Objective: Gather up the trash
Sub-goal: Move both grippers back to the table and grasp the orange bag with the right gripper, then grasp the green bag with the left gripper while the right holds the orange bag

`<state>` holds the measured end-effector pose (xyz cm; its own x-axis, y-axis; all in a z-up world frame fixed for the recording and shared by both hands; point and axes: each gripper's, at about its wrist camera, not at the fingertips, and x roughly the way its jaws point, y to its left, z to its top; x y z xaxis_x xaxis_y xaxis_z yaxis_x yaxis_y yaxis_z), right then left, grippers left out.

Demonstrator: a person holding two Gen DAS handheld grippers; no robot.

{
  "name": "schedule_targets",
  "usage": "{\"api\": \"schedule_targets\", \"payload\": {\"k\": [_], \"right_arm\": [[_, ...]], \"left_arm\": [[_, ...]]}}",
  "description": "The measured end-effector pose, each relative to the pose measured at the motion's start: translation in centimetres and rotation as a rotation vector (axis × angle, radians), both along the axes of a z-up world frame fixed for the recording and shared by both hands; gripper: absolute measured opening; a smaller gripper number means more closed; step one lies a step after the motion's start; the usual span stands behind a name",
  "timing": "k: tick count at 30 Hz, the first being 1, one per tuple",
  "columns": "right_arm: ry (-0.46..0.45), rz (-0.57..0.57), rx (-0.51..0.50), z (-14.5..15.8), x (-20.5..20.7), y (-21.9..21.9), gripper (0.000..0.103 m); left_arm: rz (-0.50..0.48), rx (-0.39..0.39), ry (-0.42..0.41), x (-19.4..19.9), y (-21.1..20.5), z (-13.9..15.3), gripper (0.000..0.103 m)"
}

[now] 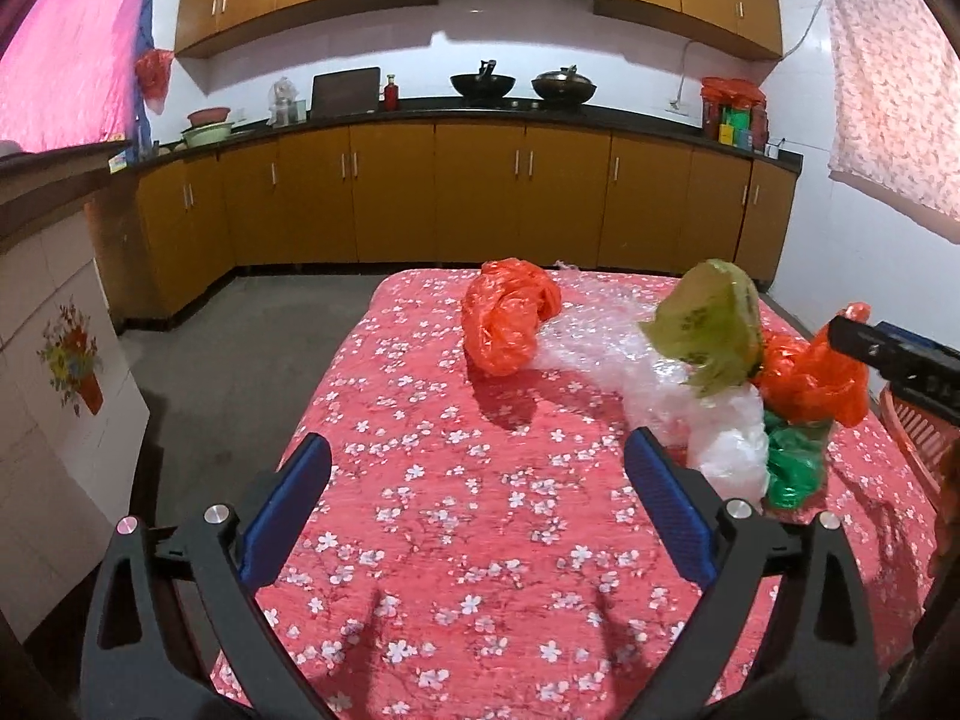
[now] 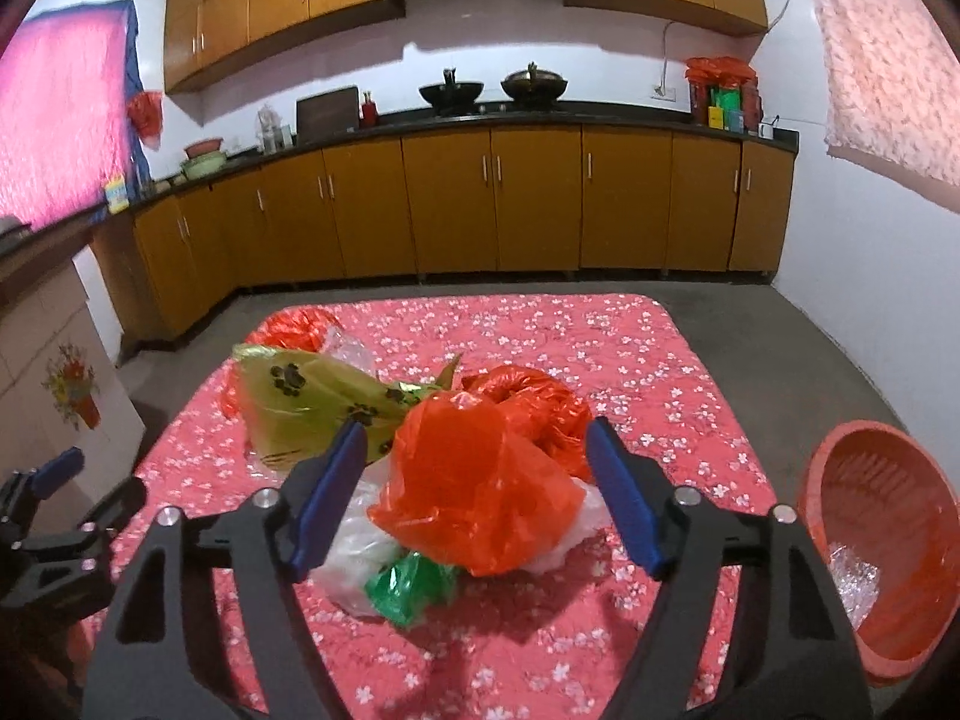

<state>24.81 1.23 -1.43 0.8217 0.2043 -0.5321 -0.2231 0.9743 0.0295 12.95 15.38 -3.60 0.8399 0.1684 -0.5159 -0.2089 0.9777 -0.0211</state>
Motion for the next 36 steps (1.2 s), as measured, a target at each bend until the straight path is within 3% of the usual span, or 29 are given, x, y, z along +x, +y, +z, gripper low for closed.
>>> {"api": "schedule_targets", "payload": {"k": [3, 11, 14, 23, 36], "right_arm": [[0.023, -0.01, -0.027, -0.7, 1.0, 0.1, 0.067], [0.064, 0.015, -0.041, -1.9, 1.5, -0.3, 0.037], [0.066, 0.027, -0.012, -1.5, 1.2, -0.9, 0.031], [0.014, 0.033, 0.062, 0.7, 0.0, -2.9, 0.022], [-0.045, -0.041, 0.097, 2.9, -1.2, -7.4, 0.022]], "left_arm": [[-0.003, -0.015, 0.003, 0.0, 0.2, 0.0, 0.097], [-0.024, -0.023, 0.001, 0.6, 0.0, 0.1, 0.097], [-0.036, -0.025, -0.007, 0.7, -0.3, 0.4, 0.097], [-0.095, -0.027, -0.053, 1.5, -1.8, 2.3, 0.098], [-0.223, -0.029, -0.116, 6.0, -6.6, 5.7, 0.101]]}}
